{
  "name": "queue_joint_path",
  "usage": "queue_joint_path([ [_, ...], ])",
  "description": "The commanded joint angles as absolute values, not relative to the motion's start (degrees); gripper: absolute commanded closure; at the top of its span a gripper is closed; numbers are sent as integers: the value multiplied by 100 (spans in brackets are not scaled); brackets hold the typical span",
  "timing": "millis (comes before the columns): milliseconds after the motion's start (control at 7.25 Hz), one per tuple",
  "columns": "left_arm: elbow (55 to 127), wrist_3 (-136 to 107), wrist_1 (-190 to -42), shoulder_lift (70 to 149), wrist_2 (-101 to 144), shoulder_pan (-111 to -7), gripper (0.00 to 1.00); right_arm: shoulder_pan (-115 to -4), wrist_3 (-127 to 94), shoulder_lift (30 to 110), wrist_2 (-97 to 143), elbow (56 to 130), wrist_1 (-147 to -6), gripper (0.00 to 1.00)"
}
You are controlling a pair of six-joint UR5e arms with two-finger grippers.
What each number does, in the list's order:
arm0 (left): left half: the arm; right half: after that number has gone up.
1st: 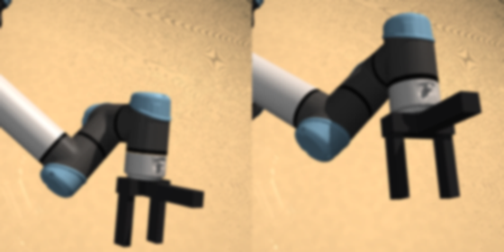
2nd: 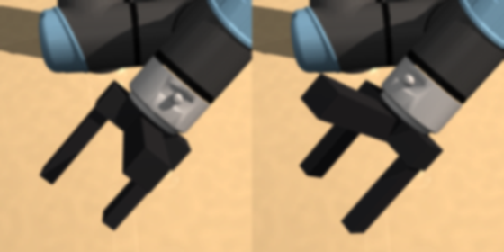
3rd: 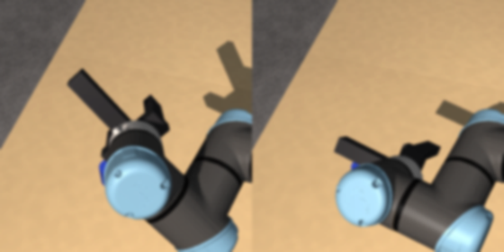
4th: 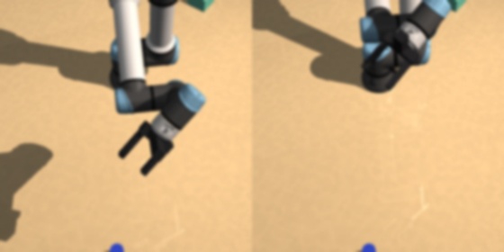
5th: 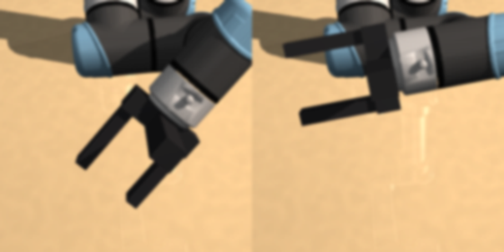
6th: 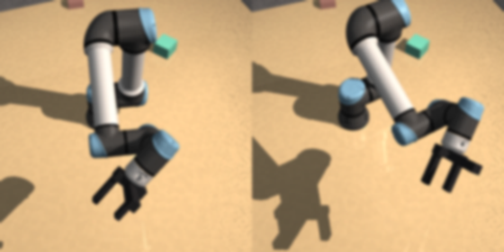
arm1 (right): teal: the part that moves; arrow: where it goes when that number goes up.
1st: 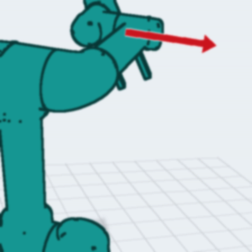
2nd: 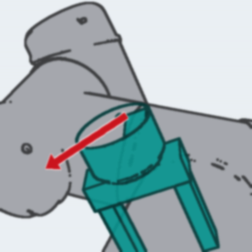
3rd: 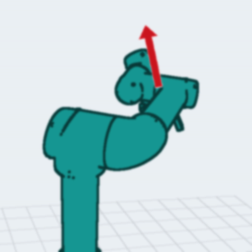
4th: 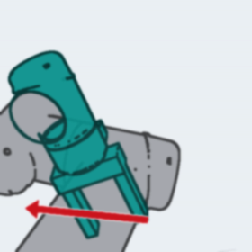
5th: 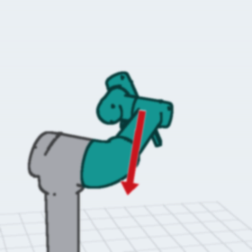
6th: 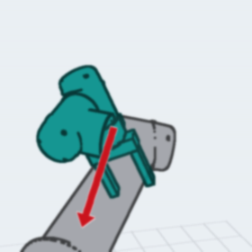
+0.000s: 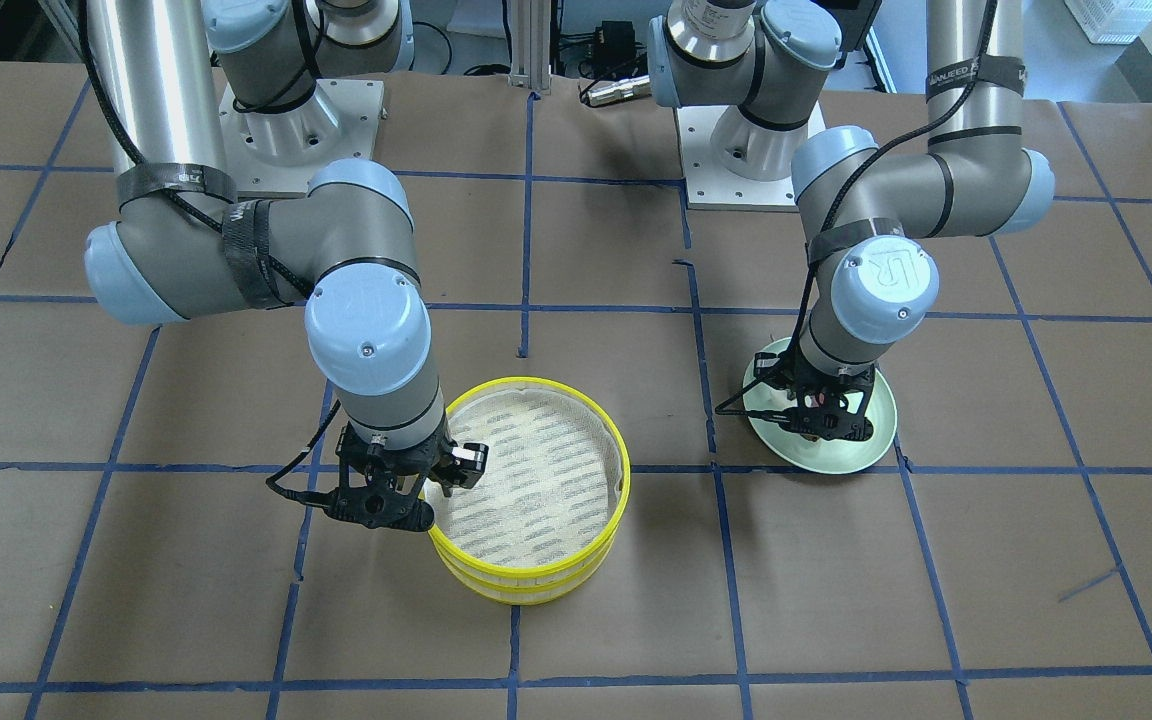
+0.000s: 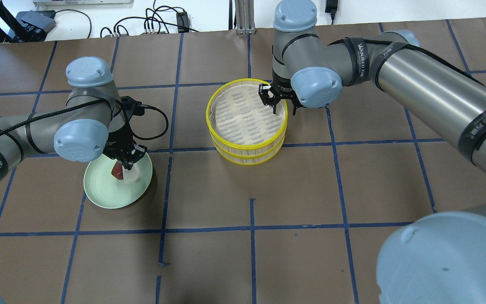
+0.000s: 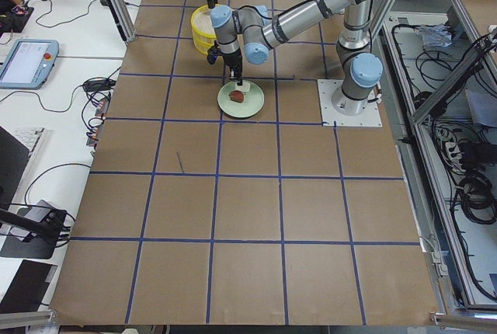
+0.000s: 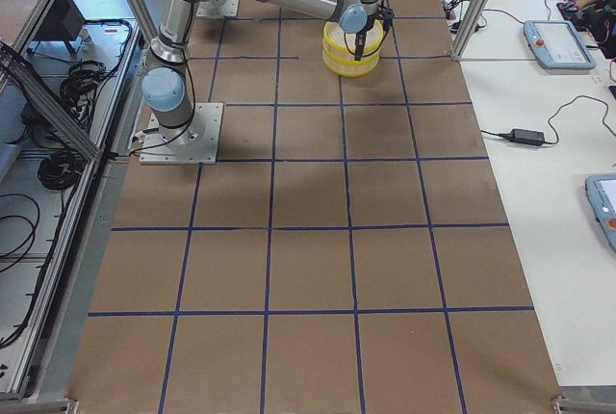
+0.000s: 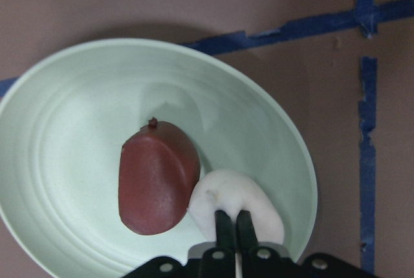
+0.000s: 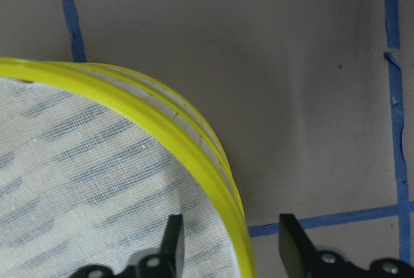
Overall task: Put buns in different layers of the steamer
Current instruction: 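Lift the white bun with left gripper while right gripper lifts top tier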
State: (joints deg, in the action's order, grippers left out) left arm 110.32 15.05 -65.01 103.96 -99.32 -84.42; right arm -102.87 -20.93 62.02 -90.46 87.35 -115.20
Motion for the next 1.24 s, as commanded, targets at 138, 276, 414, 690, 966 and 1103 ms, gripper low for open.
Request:
queue_joint_path([
  [138, 10233, 1468, -7152, 9942, -9976, -8586, 99, -10283, -2066, 6388, -9079, 8824, -11444, 98],
  [276, 10022, 1468, -7607, 9784, -9958, -8596, 99, -10275, -2065, 6468, -9123, 8833, -11156, 100],
  [414, 9880, 1450, -7698, 9765, -9767, -8596, 99, -10274, -2048, 6608, -9132, 8833, -11075, 100],
  [690, 9905, 1171, -7612, 9826, -8960, -8613, 99, -9864, -1243, 7134, -9140, 8798, -10470, 100],
  [966, 9932, 549, -7036, 10324, -8388, -8953, 99, -8768, -356, 7408, -8722, 8641, -9795, 100],
  [1103, 9862, -212, -6309, 10727, -8350, -9391, 99, -8345, 118, 7453, -8797, 8579, -9661, 100],
])
